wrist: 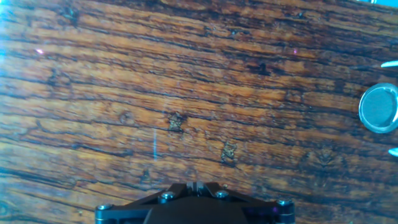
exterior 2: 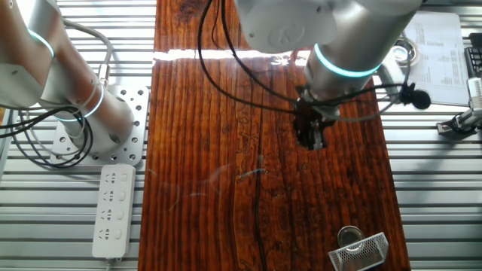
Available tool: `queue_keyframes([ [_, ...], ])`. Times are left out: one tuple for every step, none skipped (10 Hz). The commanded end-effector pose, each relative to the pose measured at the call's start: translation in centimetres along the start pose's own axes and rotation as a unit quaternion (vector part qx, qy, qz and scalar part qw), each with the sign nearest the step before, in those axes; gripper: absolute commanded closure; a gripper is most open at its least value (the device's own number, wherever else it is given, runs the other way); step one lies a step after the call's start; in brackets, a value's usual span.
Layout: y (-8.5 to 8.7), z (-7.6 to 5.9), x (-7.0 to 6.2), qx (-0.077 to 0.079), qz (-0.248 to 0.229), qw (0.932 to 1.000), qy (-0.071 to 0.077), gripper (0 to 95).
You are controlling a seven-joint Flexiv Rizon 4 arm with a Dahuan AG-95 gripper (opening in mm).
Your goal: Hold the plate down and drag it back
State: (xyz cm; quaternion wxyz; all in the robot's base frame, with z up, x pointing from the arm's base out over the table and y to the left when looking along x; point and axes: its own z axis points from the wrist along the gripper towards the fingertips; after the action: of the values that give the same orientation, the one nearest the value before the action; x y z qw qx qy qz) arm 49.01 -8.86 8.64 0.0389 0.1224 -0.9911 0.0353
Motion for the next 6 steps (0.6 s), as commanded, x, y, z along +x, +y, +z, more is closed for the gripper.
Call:
queue_keyframes([
  [-0.8,0.2,-0.2,0.007,-0.006,1.0000,0.003,95.0],
  [-1.5,0.4,-0.4,0.013,-0.012,0.9998,0.005,95.0],
  [-2.1,0.8,-0.5,0.013,-0.017,0.9998,0.004,95.0],
  [-2.4,1.0,-0.7,0.015,-0.017,0.9997,0.004,95.0],
  [-3.0,1.0,-1.0,0.020,-0.020,0.9996,0.004,95.0],
  [-3.4,1.1,-1.3,0.021,-0.023,0.9995,0.004,95.0],
])
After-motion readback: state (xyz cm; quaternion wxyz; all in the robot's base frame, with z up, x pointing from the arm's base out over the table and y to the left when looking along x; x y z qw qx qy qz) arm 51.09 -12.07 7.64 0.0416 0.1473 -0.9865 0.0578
